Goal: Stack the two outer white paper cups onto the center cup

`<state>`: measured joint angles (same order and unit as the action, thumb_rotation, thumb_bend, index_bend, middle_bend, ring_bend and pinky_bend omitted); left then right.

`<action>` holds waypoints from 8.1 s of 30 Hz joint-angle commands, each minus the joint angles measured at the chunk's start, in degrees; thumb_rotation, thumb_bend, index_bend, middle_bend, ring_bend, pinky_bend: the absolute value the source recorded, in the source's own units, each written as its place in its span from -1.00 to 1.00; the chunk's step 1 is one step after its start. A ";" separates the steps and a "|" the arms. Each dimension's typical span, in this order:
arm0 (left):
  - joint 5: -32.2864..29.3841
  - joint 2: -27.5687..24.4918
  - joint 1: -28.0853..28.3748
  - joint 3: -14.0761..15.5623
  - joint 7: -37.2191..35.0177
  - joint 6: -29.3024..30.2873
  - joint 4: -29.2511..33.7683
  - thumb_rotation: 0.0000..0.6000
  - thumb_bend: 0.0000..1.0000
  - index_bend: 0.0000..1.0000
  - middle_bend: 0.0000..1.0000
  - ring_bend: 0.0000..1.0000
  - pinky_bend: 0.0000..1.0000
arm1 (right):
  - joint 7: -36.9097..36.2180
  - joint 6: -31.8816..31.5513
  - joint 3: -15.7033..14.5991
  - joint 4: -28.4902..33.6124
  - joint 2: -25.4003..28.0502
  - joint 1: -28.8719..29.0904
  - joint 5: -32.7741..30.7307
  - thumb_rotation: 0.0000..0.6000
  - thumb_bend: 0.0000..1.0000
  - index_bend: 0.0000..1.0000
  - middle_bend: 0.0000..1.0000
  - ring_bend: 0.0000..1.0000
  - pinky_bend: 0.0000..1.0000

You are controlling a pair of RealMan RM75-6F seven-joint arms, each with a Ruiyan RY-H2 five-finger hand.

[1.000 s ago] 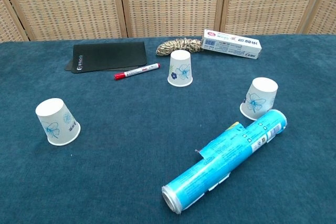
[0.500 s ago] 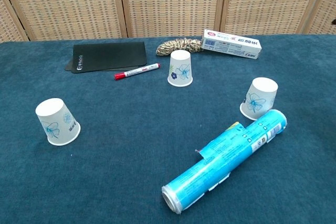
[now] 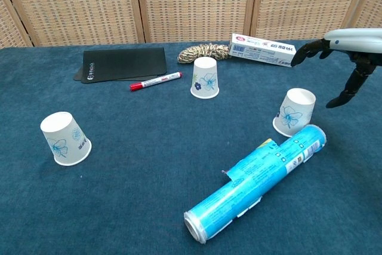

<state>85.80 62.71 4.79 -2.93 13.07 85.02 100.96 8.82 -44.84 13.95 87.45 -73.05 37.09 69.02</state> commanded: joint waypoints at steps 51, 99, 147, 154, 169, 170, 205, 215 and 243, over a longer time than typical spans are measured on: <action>-5.78 -1.29 2.80 -1.30 -3.38 -5.07 -0.65 1.00 -0.98 -1.00 -1.00 -1.00 -1.00 | 19.28 -1.31 10.56 -5.75 -8.00 25.90 -33.87 1.00 -0.23 -0.12 0.00 -0.10 0.04; -9.50 -2.25 3.97 -1.88 -5.75 -6.59 -1.45 1.00 -0.98 -1.00 -1.00 -1.00 -1.00 | 22.52 -2.59 2.42 -7.25 -7.86 31.61 -41.77 1.00 -1.00 -0.97 -1.00 -1.00 -1.00; -8.93 -3.21 4.13 -1.40 -8.44 -7.27 -1.83 1.00 -0.98 -1.00 -1.00 -1.00 -1.00 | 28.61 -9.81 1.01 -14.01 -19.53 29.06 -32.08 1.00 0.05 -0.36 -1.00 -1.00 -1.00; -8.60 -2.74 4.28 -1.19 -7.48 -7.22 -1.90 1.00 -0.98 -1.00 -1.00 -1.00 -1.00 | 24.64 -12.58 -1.47 -8.51 -12.17 23.74 -24.27 1.00 -0.42 -0.79 -1.00 -1.00 -1.00; -5.01 0.00 4.78 -0.61 -5.65 -5.74 -3.57 1.00 -0.98 -1.00 -1.00 -1.00 -1.00 | -2.69 -21.95 -10.75 -8.40 3.04 3.41 -1.46 1.00 -1.00 -1.00 -1.00 -1.00 -1.00; -4.87 0.16 5.11 -0.68 -5.07 -6.02 -3.41 1.00 -0.98 -1.00 -1.00 -1.00 -1.00 | -2.55 -23.75 -11.92 -7.59 4.16 1.35 -0.65 1.00 -1.00 -1.00 -1.00 -1.00 -1.00; -4.85 11.39 31.82 -2.20 -5.15 -39.39 -14.14 1.00 -0.98 -0.70 -0.87 -0.81 -0.58 | -4.52 -40.36 -13.67 4.16 8.78 -22.31 8.30 1.00 -1.00 -1.00 -1.00 -1.00 -1.00; -4.10 10.60 32.76 -0.37 -7.39 -39.79 -13.57 1.00 -0.88 -0.45 -0.67 -0.61 -0.42 | -3.89 -39.56 -11.77 4.13 8.45 -23.41 8.56 1.00 -1.00 -1.00 -1.00 -1.00 -1.00; -6.54 12.06 32.06 -0.01 -7.13 -35.38 -15.51 1.00 -0.47 0.05 -0.21 -0.06 -0.03 | -3.91 -38.23 -8.88 3.45 7.86 -25.03 9.42 1.00 -1.00 -1.00 -1.00 -1.00 -1.00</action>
<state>79.30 74.72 36.92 -2.88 5.96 49.50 85.52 4.91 -83.07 5.08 90.91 -65.19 12.07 78.44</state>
